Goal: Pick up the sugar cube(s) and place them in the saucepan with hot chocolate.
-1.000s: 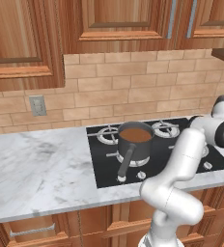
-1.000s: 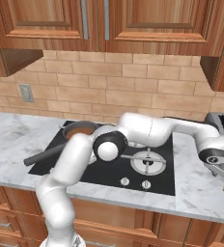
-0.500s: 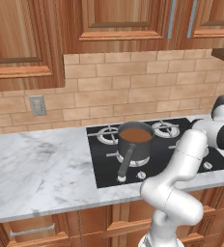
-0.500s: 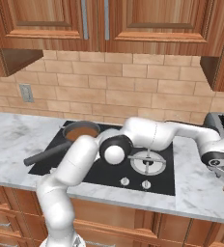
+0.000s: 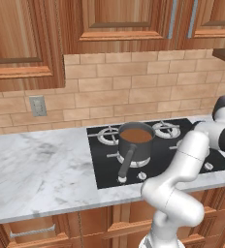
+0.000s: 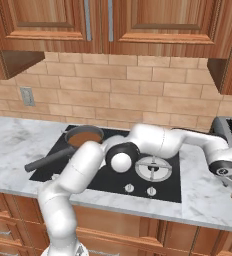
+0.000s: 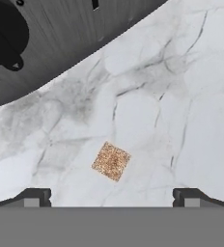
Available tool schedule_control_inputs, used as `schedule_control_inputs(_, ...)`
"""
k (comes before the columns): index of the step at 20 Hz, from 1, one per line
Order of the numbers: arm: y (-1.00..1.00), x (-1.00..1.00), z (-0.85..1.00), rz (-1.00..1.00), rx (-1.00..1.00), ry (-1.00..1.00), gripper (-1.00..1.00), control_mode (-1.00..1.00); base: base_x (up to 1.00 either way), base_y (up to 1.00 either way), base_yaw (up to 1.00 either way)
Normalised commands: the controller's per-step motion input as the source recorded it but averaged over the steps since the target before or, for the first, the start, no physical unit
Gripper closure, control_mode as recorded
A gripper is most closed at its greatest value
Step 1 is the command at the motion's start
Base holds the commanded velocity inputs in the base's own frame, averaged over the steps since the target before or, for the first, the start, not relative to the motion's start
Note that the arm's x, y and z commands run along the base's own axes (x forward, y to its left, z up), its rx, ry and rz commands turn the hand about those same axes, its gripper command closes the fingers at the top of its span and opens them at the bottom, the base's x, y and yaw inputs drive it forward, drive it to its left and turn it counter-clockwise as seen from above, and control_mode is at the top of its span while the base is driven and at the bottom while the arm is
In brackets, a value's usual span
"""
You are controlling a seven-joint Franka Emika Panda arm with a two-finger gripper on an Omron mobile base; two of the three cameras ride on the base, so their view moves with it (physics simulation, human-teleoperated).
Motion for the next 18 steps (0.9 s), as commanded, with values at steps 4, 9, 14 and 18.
schedule_control_inputs(4, 0.00, 0.03, -0.21, 0.00, 0.00, 0.01, -1.00, -1.00, 0.00, 0.00, 0.00)
schedule_control_inputs(9, -0.02, 0.17, -0.23, 0.00, 0.00, 0.06, -1.00, -1.00, 0.00, 0.00, 0.00)
schedule_control_inputs(14, -0.10, 0.16, -0.14, 0.00, 0.00, 0.05, -1.00, -1.00, 0.00, 0.00, 0.00)
schedule_control_inputs(18, -0.11, 0.00, -0.05, 0.00, 0.00, 0.04, -1.00, -1.00, 0.00, 0.00, 0.00)
